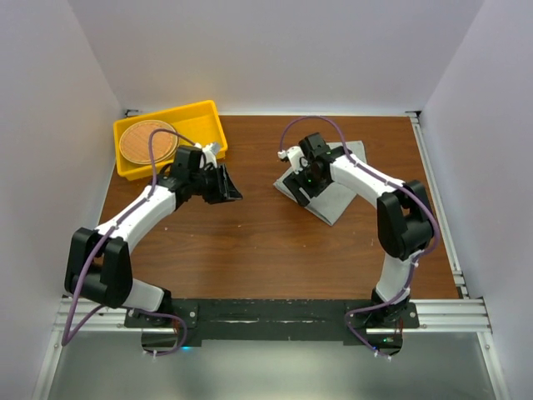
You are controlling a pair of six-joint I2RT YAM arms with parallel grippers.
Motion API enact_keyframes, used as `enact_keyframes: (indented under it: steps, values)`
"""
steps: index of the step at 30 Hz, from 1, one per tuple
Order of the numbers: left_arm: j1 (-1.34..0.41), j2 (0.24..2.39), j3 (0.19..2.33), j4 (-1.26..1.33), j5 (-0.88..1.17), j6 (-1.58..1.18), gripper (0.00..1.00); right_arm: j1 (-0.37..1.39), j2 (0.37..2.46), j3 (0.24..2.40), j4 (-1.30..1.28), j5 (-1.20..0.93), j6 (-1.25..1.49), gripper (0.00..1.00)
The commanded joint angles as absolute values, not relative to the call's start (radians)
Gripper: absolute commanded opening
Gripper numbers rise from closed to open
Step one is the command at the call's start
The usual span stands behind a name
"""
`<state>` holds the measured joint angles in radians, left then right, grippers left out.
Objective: Fold the napkin, place the utensils inside, and roll it up
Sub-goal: Roll the napkin with the utensil
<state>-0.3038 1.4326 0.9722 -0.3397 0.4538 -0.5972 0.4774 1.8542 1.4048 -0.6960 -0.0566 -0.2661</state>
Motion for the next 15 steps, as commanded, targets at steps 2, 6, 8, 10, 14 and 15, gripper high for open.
enact_keyframes:
  steps: [2, 6, 8, 10, 14, 15]
  values:
    - [-0.290, 1.405, 0.954, -0.324, 0.511, -0.558, 0.40, 0.476, 1.908, 1.434, -0.719, -0.195, -0.334, 0.76]
    - [-0.282, 1.405, 0.951, -0.325, 0.517, -0.552, 0.40, 0.466, 1.947, 1.443, -0.723, -0.192, -0.328, 0.77]
    - [-0.273, 1.404, 0.951, -0.328, 0.518, -0.546, 0.40, 0.465, 1.959, 1.442, -0.715, -0.178, -0.327, 0.77]
    - [-0.265, 1.404, 0.951, -0.331, 0.522, -0.540, 0.40, 0.465, 1.962, 1.439, -0.704, -0.163, -0.325, 0.77]
    - [-0.244, 1.405, 0.948, -0.336, 0.532, -0.532, 0.40, 0.466, 1.983, 1.437, -0.706, -0.140, -0.324, 0.77]
    - [-0.241, 1.407, 0.948, -0.336, 0.537, -0.529, 0.40, 0.466, 1.985, 1.434, -0.707, -0.134, -0.322, 0.75]
